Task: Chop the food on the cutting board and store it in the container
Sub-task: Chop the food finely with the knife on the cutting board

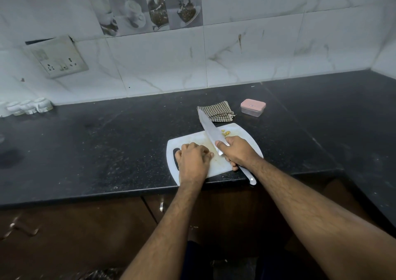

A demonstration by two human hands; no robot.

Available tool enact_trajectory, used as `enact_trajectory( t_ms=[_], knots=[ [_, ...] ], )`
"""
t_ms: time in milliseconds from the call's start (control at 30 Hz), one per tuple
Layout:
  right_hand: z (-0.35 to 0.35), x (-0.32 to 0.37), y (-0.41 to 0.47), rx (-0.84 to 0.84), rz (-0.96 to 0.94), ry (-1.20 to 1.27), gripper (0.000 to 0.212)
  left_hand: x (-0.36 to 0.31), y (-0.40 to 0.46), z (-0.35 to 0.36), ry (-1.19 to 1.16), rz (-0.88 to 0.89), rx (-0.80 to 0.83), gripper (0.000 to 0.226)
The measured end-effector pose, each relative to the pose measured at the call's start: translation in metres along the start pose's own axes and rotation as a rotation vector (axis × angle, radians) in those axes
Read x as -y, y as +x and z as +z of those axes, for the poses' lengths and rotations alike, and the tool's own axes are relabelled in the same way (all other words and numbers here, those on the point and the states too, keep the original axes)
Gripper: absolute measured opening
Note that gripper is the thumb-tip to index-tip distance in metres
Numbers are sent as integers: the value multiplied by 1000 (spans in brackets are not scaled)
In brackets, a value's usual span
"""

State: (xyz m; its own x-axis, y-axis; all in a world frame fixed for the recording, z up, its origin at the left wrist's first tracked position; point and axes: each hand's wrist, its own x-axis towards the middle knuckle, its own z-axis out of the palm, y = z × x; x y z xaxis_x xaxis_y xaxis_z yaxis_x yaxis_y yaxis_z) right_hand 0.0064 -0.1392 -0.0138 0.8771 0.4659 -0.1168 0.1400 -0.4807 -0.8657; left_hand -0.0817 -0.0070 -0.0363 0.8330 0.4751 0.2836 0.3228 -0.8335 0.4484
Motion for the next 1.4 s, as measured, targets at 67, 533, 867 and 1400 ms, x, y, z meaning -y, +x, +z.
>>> enact_trajectory(
  t_ms=[67, 533, 867, 1400],
  knots=[
    [1, 4, -3, -8, 7, -99, 33, 2, 1, 0, -30, -18, 8, 23],
    [9, 17, -4, -59, -73, -589, 31, 5, 4, 3, -192, -152, -25, 18],
    [15, 11, 4, -56, -148, -653, 27, 5, 9, 7, -193, -168, -60, 18],
    [17, 19, 11, 16, -155, -735, 38, 6, 5, 2, -185, -150, -35, 13]
  ],
)
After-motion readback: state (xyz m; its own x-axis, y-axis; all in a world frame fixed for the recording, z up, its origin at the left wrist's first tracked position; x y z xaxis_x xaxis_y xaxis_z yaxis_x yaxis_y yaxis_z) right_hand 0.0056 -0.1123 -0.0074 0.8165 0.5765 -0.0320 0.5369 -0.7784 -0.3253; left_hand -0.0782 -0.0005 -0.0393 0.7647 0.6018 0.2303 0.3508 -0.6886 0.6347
